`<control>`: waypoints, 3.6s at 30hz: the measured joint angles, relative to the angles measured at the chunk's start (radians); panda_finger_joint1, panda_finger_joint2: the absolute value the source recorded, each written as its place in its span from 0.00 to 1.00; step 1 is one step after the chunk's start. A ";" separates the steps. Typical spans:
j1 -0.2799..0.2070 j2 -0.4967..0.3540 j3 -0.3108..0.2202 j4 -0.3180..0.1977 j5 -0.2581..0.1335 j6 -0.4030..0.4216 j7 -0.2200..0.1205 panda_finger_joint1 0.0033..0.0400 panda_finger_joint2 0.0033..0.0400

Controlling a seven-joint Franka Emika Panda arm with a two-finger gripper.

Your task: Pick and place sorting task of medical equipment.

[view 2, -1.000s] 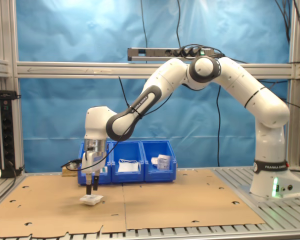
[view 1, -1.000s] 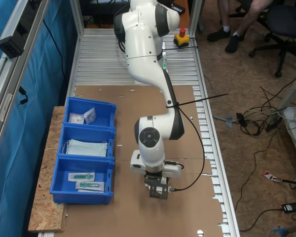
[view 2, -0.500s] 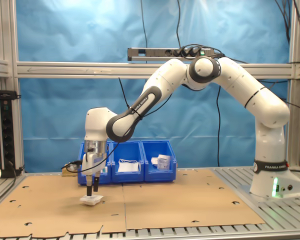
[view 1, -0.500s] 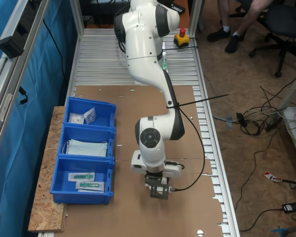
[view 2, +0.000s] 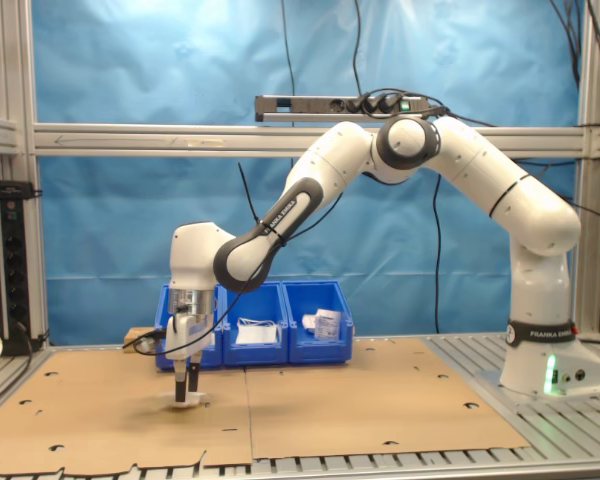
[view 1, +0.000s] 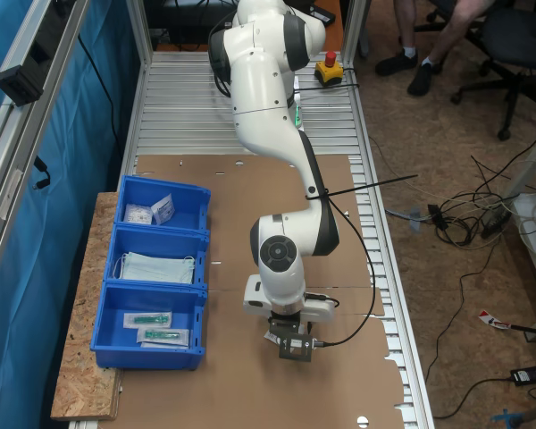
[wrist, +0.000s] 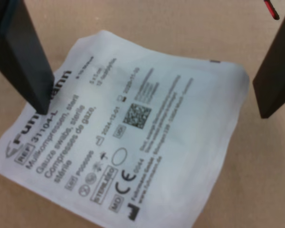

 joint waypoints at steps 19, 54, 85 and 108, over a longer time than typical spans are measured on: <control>0.000 0.021 -0.006 0.001 0.000 0.014 0.000 1.00 1.00; 0.000 0.028 -0.011 0.002 0.000 0.016 0.000 1.00 1.00; 0.000 0.030 -0.013 0.002 0.000 0.016 0.000 0.16 0.16; 0.000 -0.198 -0.073 -0.095 0.000 -0.088 0.000 0.07 0.07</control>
